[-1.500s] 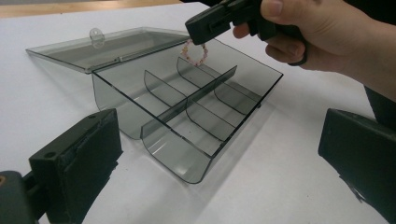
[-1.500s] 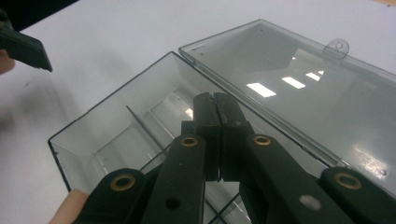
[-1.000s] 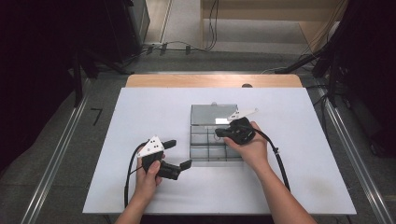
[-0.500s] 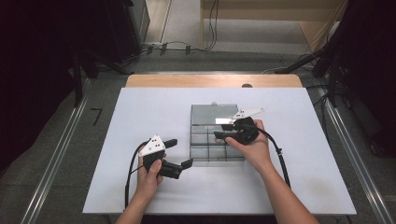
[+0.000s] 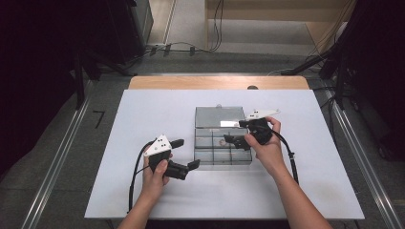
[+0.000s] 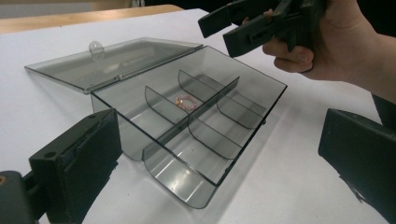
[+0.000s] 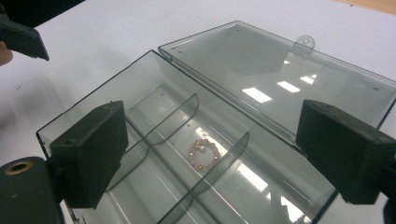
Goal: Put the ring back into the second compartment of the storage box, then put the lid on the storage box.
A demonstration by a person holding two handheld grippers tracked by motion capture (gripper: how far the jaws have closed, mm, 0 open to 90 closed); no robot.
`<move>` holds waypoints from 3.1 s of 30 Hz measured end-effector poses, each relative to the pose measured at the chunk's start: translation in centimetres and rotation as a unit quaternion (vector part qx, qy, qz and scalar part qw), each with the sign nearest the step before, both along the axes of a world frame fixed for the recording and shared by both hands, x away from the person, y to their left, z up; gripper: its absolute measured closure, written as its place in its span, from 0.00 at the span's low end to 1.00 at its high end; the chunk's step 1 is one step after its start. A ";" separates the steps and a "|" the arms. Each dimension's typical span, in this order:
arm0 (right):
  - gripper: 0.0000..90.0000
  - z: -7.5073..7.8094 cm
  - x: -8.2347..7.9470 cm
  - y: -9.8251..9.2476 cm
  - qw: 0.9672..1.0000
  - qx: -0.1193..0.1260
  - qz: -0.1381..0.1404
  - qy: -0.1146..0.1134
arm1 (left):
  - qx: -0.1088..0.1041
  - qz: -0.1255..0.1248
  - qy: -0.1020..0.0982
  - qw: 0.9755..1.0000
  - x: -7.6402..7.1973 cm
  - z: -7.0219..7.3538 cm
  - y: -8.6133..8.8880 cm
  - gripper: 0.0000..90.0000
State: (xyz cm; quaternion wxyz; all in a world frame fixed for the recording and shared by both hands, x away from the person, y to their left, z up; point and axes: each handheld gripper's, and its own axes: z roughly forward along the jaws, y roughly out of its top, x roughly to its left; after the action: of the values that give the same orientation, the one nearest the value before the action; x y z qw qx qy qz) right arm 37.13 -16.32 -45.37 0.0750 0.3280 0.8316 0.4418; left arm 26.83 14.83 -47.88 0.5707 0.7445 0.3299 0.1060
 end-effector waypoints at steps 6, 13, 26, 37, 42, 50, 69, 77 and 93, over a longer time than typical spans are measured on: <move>0.02 0.3 0.1 -1.0 1.000 0.009 -0.005 -0.002 | 0.010 -0.003 -0.005 1.000 0.7 0.8 -0.4 0.00; 0.00 -0.1 0.4 -2.1 1.000 0.013 -0.018 0.001 | 0.017 -0.002 -0.011 1.000 2.0 1.7 -0.8 0.00; 0.00 0.1 1.0 -3.6 0.999 0.024 -0.034 -0.001 | 0.016 0.004 -0.007 1.000 4.6 2.4 -1.4 0.00; 0.00 -0.1 2.1 -4.5 0.998 0.039 -0.053 0.006 | 0.017 0.020 0.008 1.000 7.2 1.9 -1.4 0.00; 0.00 -0.3 2.8 -4.6 0.997 0.036 -0.063 0.012 | 0.020 0.025 0.010 0.999 8.6 2.1 -1.7 0.00; 0.00 0.7 4.1 -3.8 0.997 0.022 -0.073 0.006 | 0.017 0.035 0.023 0.999 10.6 2.0 -2.1 0.00; 0.00 -0.4 7.2 -2.6 0.996 0.009 -0.072 0.047 | 0.015 0.073 0.109 0.991 14.8 0.8 -2.4 0.05; 0.04 -1.4 8.2 -2.2 0.993 0.024 -0.087 0.082 | 0.003 0.092 0.150 0.984 15.7 0.1 -2.5 0.11; 0.19 -3.0 8.5 -1.7 0.983 0.002 -0.123 0.134 | 0.022 0.125 0.208 0.970 16.0 -1.6 -2.8 0.26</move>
State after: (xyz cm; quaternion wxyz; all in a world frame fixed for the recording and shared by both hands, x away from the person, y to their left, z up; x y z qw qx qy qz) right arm 45.61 -18.07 -48.34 0.0159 0.4840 0.7866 0.3831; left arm 42.83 11.99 -49.48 0.4549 0.7158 0.5291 0.0264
